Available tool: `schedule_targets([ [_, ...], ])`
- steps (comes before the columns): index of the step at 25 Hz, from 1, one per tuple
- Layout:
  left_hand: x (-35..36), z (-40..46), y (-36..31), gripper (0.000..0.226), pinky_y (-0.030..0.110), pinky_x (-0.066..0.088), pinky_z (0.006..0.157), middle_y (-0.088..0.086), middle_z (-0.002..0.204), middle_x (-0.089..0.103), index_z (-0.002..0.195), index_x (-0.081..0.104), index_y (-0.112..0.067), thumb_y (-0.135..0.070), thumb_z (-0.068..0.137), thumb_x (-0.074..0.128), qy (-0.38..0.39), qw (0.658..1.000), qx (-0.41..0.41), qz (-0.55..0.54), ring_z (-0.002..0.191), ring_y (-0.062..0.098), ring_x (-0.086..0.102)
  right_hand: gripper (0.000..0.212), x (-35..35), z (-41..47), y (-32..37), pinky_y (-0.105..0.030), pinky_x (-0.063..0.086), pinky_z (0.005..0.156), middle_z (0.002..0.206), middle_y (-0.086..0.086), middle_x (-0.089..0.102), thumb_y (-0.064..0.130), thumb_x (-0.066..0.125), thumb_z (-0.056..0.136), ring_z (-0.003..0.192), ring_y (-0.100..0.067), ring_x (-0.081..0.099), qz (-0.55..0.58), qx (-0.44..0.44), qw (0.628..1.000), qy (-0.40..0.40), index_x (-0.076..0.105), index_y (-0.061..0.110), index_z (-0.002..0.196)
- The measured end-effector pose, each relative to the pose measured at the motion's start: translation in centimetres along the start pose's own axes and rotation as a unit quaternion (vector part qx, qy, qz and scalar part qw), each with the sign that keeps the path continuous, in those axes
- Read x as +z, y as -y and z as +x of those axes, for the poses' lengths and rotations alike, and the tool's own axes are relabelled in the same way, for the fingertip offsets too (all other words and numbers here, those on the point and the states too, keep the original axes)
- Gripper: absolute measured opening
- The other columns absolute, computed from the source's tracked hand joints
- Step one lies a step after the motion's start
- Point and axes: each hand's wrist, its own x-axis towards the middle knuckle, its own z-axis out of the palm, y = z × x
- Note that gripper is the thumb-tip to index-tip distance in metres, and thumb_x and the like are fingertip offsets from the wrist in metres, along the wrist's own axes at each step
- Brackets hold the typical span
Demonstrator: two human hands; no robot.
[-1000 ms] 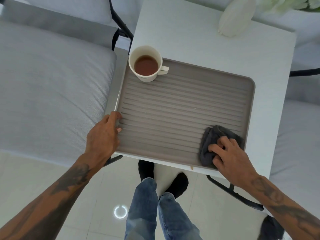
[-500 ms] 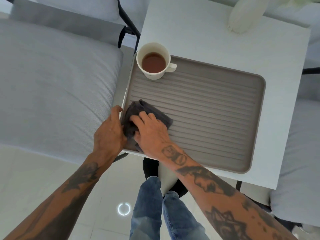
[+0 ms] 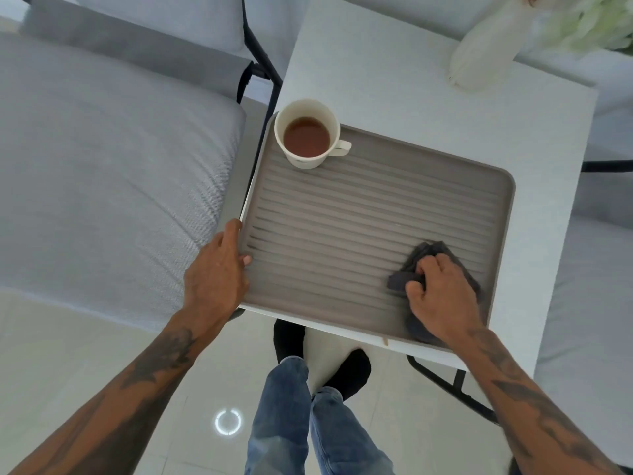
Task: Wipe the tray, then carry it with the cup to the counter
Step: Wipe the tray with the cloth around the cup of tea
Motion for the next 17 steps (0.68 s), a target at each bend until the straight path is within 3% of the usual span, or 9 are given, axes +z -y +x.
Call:
schedule_targets([
  [6,-0.1,-0.2,-0.4,0.047,0.042,0.043,0.065,0.014,0.110,0.060,0.130,0.035,-0.019,-0.012,0.090,0.060,0.003,1.000,-0.010,0.009,0.090,0.032,0.058,0.028,2.2,2.3,13.6,-0.046,0.043,0.088,0.117,-0.009,0.054,0.031,0.056,0.086,0.107,-0.032,0.050,0.022,-0.197,0.979,-0.041,0.058,0.018,0.111],
  [9,-0.1,0.0,-1.0,0.053,0.048,0.046,0.077,0.019,0.114,0.057,0.129,0.042,-0.009,-0.006,0.082,0.065,-0.008,0.990,-0.004,0.142,0.103,0.038,0.055,0.030,3.0,3.2,19.3,-0.043,0.040,0.087,0.120,-0.007,0.051,0.029,0.059,0.087,0.108,-0.029,0.048,0.038,-0.248,0.967,-0.043,0.058,0.021,0.115],
  [11,-0.2,0.3,-1.4,0.062,0.052,0.040,0.100,0.028,0.137,0.046,0.140,0.039,0.000,0.000,0.080,0.055,-0.018,0.969,0.071,0.235,0.130,0.045,0.042,0.032,3.3,2.7,18.3,-0.041,0.042,0.086,0.119,-0.005,0.051,0.028,0.060,0.087,0.105,-0.027,0.048,0.046,-0.254,0.964,-0.062,0.060,0.022,0.118],
  [13,-0.4,0.8,-1.5,0.074,0.053,0.020,0.118,0.026,0.160,0.017,0.154,0.017,-0.004,0.001,0.081,0.030,0.014,0.945,0.192,0.265,0.148,0.043,0.011,0.034,3.3,1.8,15.4,-0.038,0.042,0.085,0.118,-0.002,0.053,0.029,0.060,0.087,0.102,-0.024,0.048,0.049,-0.270,0.958,-0.088,0.062,0.024,0.121],
  [15,-0.6,1.3,-1.2,0.078,0.050,0.007,0.122,0.019,0.162,0.001,0.154,0.002,-0.010,0.000,0.079,0.020,0.060,0.925,0.253,0.276,0.150,0.037,-0.002,0.035,3.0,1.3,12.3,-0.036,0.042,0.087,0.122,0.000,0.054,0.031,0.060,0.089,0.103,-0.022,0.048,0.050,-0.267,0.958,-0.093,0.063,0.025,0.123],
  [17,-0.9,1.5,-0.9,0.079,0.047,0.002,0.123,0.017,0.162,-0.008,0.152,-0.008,-0.008,0.000,0.078,0.018,0.087,0.917,0.247,0.301,0.150,0.033,-0.008,0.032,2.3,1.0,9.2,-0.039,0.044,0.086,0.123,-0.001,0.057,0.025,0.061,0.089,0.102,-0.024,0.051,0.042,-0.253,0.962,-0.094,0.066,0.022,0.120],
])
